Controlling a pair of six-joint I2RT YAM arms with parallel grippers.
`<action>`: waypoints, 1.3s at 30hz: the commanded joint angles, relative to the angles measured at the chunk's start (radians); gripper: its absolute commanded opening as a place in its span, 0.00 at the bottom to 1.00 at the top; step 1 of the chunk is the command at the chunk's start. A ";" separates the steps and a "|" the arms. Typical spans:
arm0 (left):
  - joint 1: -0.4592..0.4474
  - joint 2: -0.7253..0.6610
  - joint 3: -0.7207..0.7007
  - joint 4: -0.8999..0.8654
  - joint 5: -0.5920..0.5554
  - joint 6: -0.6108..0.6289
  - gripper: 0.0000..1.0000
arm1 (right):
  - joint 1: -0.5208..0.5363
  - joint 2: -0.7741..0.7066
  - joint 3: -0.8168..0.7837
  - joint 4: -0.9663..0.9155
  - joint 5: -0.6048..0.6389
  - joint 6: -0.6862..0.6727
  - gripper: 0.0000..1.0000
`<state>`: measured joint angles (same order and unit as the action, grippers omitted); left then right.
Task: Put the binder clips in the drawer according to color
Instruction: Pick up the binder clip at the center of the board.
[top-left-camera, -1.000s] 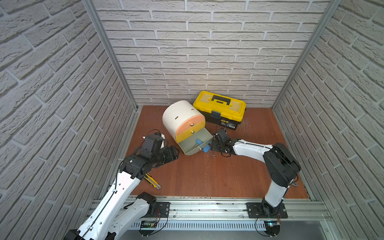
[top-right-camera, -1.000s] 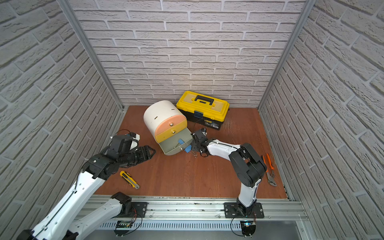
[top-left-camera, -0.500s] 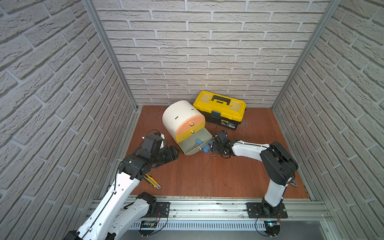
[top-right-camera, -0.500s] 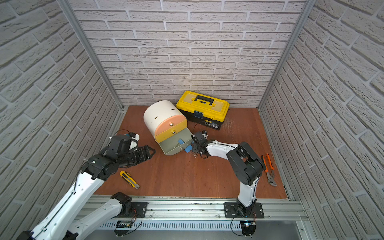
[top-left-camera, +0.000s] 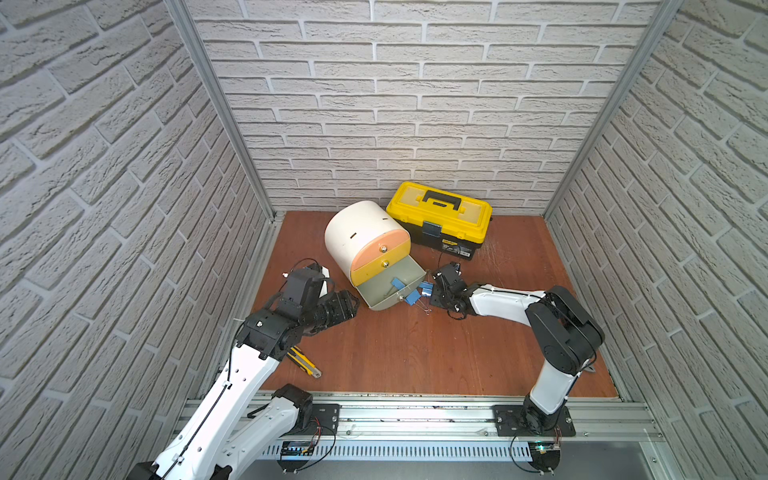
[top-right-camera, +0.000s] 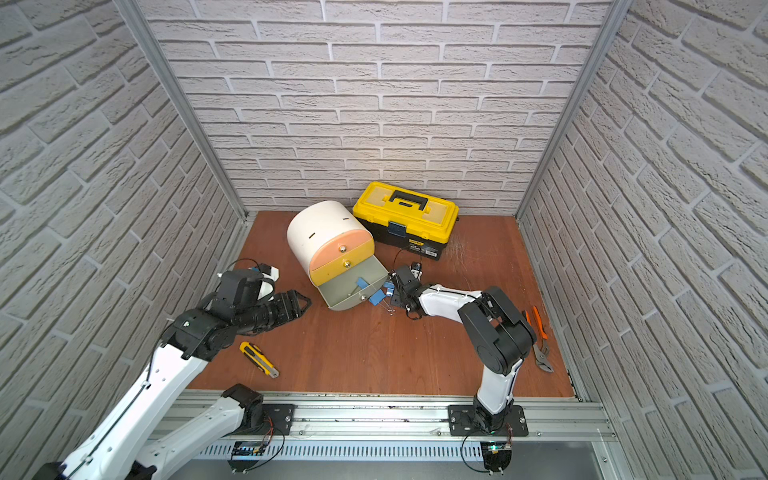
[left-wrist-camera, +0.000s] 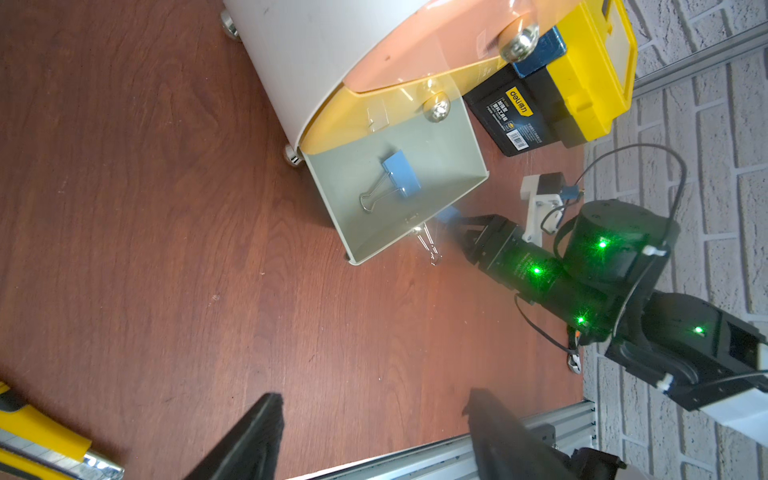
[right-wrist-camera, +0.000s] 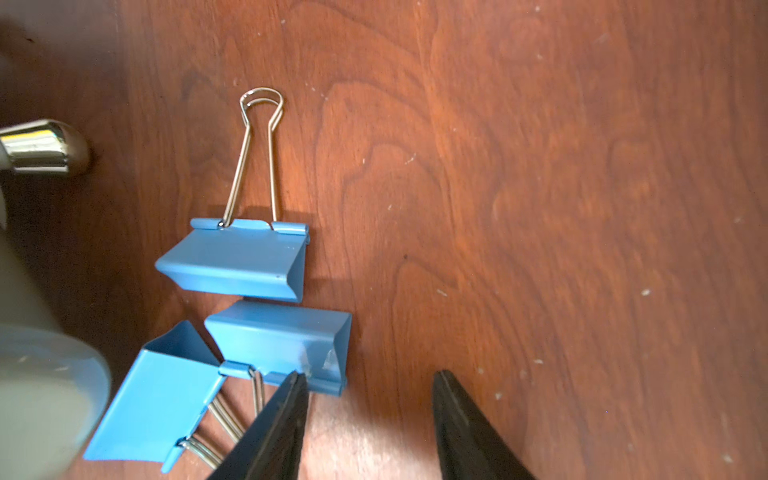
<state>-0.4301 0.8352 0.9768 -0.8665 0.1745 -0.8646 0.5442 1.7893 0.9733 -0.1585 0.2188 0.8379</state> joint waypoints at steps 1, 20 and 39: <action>0.008 -0.008 0.019 0.026 0.009 0.015 0.75 | -0.003 -0.013 -0.029 -0.047 -0.015 -0.017 0.52; 0.008 -0.048 -0.024 0.061 -0.003 -0.016 0.75 | 0.042 0.052 0.058 -0.202 0.010 -0.111 0.61; 0.008 -0.057 -0.035 0.068 -0.007 -0.024 0.75 | 0.069 -0.010 0.043 -0.164 0.002 -0.086 0.62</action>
<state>-0.4297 0.7826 0.9562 -0.8368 0.1764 -0.8917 0.5987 1.8008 1.0229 -0.2958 0.2424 0.7372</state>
